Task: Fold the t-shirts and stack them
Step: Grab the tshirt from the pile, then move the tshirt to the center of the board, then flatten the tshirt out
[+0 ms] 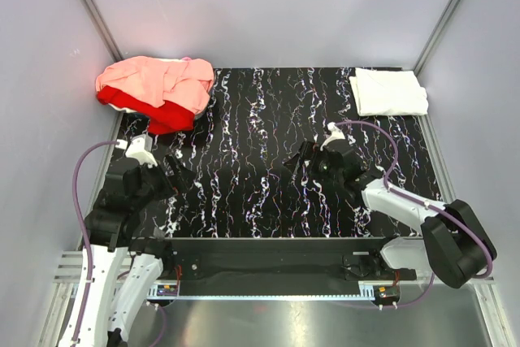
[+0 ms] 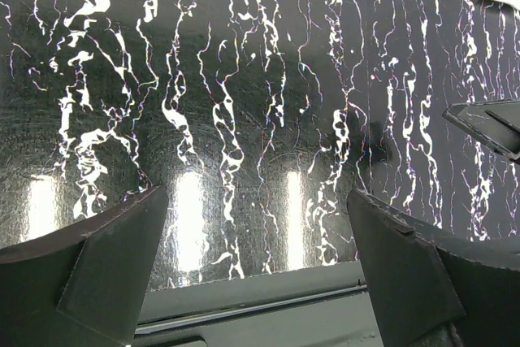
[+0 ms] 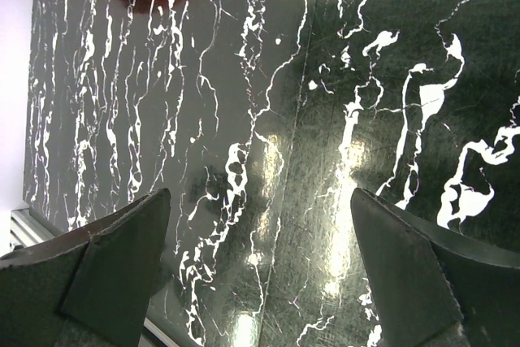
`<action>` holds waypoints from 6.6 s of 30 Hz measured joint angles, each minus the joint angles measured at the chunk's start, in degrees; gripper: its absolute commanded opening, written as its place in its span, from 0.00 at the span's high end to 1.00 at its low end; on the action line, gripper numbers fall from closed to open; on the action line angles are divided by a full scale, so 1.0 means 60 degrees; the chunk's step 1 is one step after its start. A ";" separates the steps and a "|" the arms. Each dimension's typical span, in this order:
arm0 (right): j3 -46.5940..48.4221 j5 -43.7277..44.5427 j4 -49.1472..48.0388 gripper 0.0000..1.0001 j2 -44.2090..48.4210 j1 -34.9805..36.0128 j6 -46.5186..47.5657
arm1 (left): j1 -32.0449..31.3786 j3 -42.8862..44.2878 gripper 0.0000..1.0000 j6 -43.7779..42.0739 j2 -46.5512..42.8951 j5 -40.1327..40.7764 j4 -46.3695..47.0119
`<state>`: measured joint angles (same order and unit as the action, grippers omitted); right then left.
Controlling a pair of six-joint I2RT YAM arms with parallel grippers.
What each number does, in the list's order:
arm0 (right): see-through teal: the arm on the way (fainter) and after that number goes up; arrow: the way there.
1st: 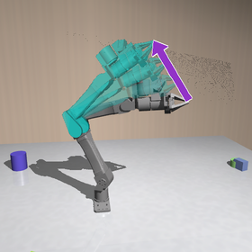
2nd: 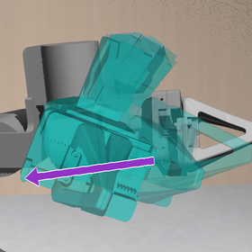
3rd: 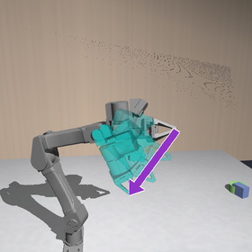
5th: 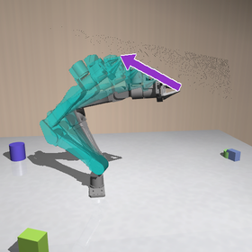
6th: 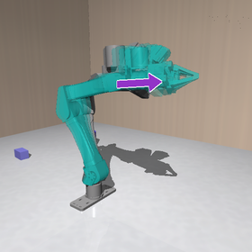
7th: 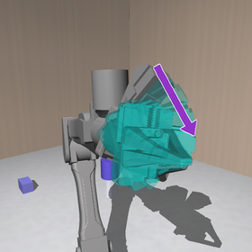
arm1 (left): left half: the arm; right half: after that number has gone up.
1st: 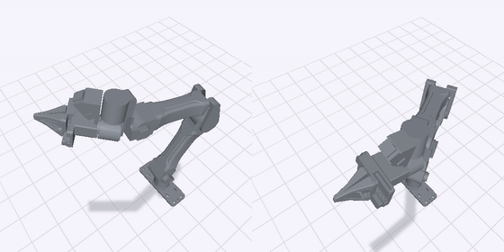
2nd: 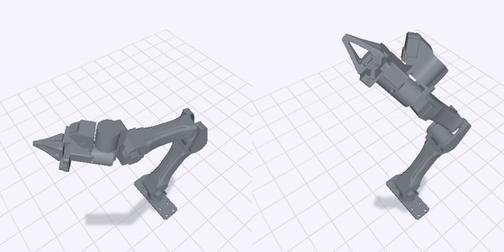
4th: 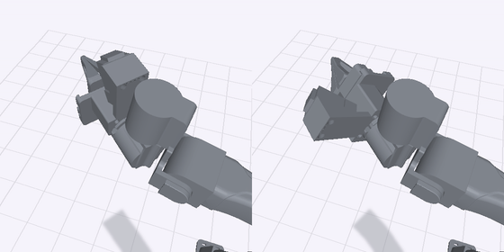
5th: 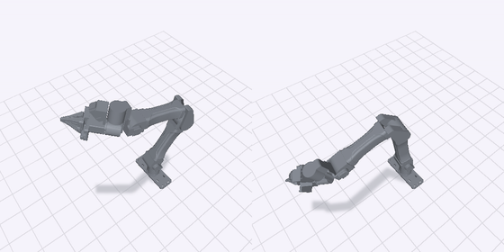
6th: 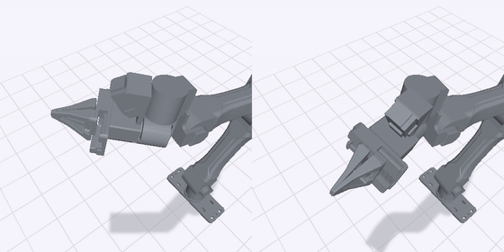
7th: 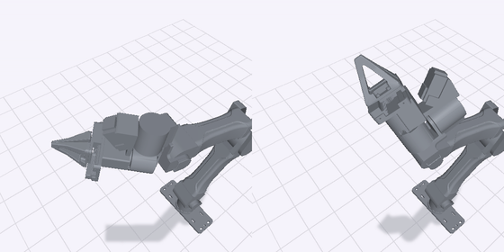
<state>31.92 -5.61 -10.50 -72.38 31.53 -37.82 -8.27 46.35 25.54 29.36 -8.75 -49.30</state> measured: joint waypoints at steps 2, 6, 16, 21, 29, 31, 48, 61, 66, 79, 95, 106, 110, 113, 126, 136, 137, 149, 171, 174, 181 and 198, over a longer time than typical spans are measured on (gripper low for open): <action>-0.0004 -0.0004 -0.0018 0.00 0.0036 0.0000 0.0004 | 0.0000 0.0000 0.01 0.0000 0.0000 0.0004 0.0000; 0.0004 -0.0004 -0.0015 0.00 -0.0022 0.0000 0.0004 | 0.0000 0.0000 0.01 0.0000 0.0036 0.0015 0.0004; 0.0157 0.0004 0.0171 0.00 -0.0404 0.0000 0.0000 | 0.0000 0.0608 0.01 0.0080 0.1501 0.0892 0.0335; 0.0229 0.0007 0.0233 0.00 -0.0506 0.0000 0.0000 | 0.0036 0.2524 0.01 0.0095 0.4550 0.1672 0.1056; 0.0350 0.0000 0.0262 0.00 -0.0787 0.0000 0.0000 | 0.0459 0.5665 0.10 -0.0102 0.9103 0.2109 0.1920; 0.0397 -0.0004 0.0299 0.00 -0.0867 0.0000 0.0000 | 0.0594 0.6674 0.11 -0.0149 1.0094 0.2215 0.1920; 0.0433 0.0000 0.0306 0.00 -0.1089 0.0000 0.0000 | 0.2025 1.2072 0.23 -0.0579 1.5322 0.2739 0.1417; 0.0663 0.0000 0.0302 0.00 -0.1290 0.0000 0.0000 | 0.2073 1.3559 0.69 -0.0721 1.6833 0.3337 0.0987; 0.0681 0.0004 0.0306 0.00 -0.1344 0.0000 0.0000 | 0.2175 1.3591 1.00 -0.0739 1.6833 0.3366 0.0962; 0.0696 0.0007 0.0306 0.00 -0.1384 0.0000 -0.0004 | 0.2160 1.3959 1.00 -0.0299 1.6338 0.3177 0.0816; 0.0026 0.0648 0.0124 0.00 -0.0302 0.0015 -0.0262 | 0.0725 1.6619 1.00 0.5162 1.1384 -0.2339 0.6910; -0.1421 0.3311 0.1825 0.00 0.5373 0.0033 -0.0943 | 0.0106 1.3267 0.83 0.6036 1.0546 -0.5468 0.7227; -0.0831 0.4401 0.3789 0.00 0.7879 0.0033 -0.1038 | -0.0790 1.1253 0.90 0.4371 1.0036 -0.5446 0.5395; 0.0051 0.4812 0.5013 0.00 0.8899 0.0033 -0.0896 | -0.1821 0.8582 0.85 0.3351 0.9103 -0.5074 0.4455; 0.3235 0.2594 0.6808 0.00 0.1770 0.0033 -0.0182 | -0.3497 0.3621 0.23 0.1592 0.6790 -0.0743 0.1916; 0.9708 -0.0073 0.7701 0.07 -0.5289 0.0033 0.0947 | -0.0127 0.1756 0.22 0.0528 0.4568 0.0419 0.0812; 1.0174 -0.0284 0.7807 0.08 -0.5712 0.0033 0.0933 | 0.0055 0.1581 0.22 0.0415 0.4375 0.0430 0.0769; 1.1624 -0.1271 0.8411 0.15 -0.8276 0.0036 0.0182 | 0.0466 -0.0022 0.21 -0.0270 0.3235 0.0484 0.1075; 1.3941 -0.1155 0.9235 0.24 -1.0255 -0.0004 0.0036 | 0.0510 -0.0022 0.21 -0.0368 0.3242 0.0419 0.1344; 1.3945 -0.1169 0.9227 0.25 -1.0251 -0.0015 -0.0026 | 0.0510 -0.0044 0.21 -0.0368 0.3242 0.0412 0.1421; 1.3992 -0.1133 0.9249 0.43 -1.0313 -0.0022 -0.0186 | 0.0506 -0.0135 0.21 -0.0368 0.3242 0.0379 0.1457; 1.4961 -0.0831 0.9774 1.00 -1.1355 -0.0426 -0.0087 | 0.0517 -0.0146 0.22 -0.0350 0.3322 0.0397 0.1468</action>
<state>121.69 -10.59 48.14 -140.51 28.97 -38.35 -5.17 45.47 23.44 49.30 -6.37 -40.49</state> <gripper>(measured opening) 0.021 0.781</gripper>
